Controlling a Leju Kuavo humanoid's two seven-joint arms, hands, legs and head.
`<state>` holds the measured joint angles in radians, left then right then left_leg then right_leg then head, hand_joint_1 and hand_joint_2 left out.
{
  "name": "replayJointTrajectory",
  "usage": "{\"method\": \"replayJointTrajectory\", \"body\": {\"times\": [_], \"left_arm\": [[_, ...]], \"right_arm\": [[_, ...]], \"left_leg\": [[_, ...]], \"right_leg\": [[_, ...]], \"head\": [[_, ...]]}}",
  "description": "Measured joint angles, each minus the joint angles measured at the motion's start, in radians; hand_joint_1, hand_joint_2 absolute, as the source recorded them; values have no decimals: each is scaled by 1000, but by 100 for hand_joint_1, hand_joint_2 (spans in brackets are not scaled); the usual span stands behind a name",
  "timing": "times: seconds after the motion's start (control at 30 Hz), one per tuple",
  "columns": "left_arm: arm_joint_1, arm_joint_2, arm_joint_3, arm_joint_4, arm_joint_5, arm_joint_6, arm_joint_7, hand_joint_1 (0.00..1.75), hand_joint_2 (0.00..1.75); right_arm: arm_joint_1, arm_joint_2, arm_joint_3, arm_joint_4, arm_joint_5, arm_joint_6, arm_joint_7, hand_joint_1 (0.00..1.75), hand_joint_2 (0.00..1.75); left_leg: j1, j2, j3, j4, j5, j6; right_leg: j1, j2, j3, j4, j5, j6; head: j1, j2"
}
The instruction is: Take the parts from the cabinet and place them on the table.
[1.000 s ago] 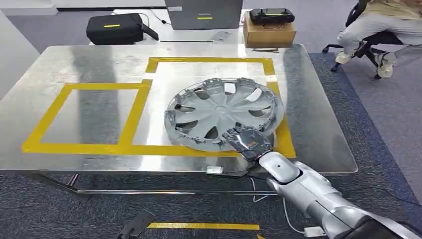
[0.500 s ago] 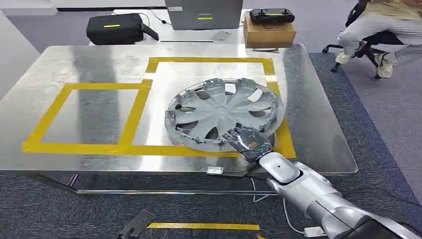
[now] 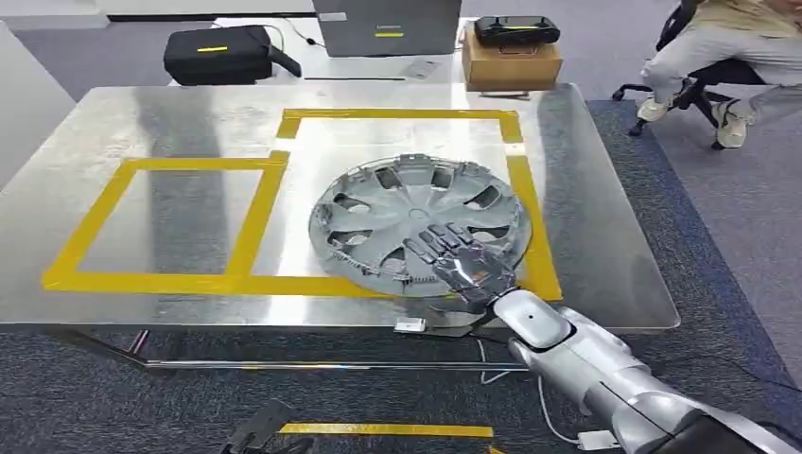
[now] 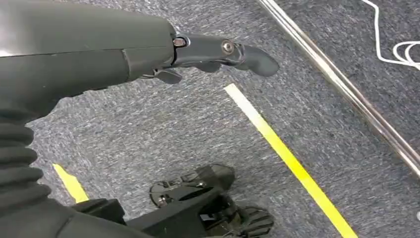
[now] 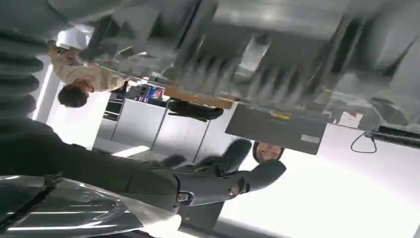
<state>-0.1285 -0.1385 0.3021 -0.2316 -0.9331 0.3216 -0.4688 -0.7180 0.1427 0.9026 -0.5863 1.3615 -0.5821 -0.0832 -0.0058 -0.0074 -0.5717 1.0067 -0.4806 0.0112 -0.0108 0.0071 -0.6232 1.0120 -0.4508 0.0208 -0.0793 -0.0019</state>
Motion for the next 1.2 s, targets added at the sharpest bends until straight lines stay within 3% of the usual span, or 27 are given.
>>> {"method": "replayJointTrajectory", "body": {"times": [0.8, 1.0, 1.2], "left_arm": [[0, 0, 0, 0, 6, 0, 2, 0, 0], [2, 0, 2, 0, 24, 6, 0, 0, 0], [8, 0, 11, 0, 44, 16, -7, 0, 0]], "right_arm": [[0, -15, 3, 1, 11, -1, 20, 0, 0], [-16, -77, 0, -7, 34, 0, 66, 0, 0], [-24, -216, -47, -71, 37, 6, 84, 0, 0]], "left_leg": [[0, 0, 0, 0, 0, 0], [0, 0, 0, 1, 0, 0], [-1, 0, 0, 2, -1, 1]], "right_leg": [[0, 0, 0, 0, 0, 0], [0, -1, 1, 0, 0, 0], [-1, -1, 1, 0, 1, 1]], "head": [[0, 0], [0, 0], [0, 0]]}}
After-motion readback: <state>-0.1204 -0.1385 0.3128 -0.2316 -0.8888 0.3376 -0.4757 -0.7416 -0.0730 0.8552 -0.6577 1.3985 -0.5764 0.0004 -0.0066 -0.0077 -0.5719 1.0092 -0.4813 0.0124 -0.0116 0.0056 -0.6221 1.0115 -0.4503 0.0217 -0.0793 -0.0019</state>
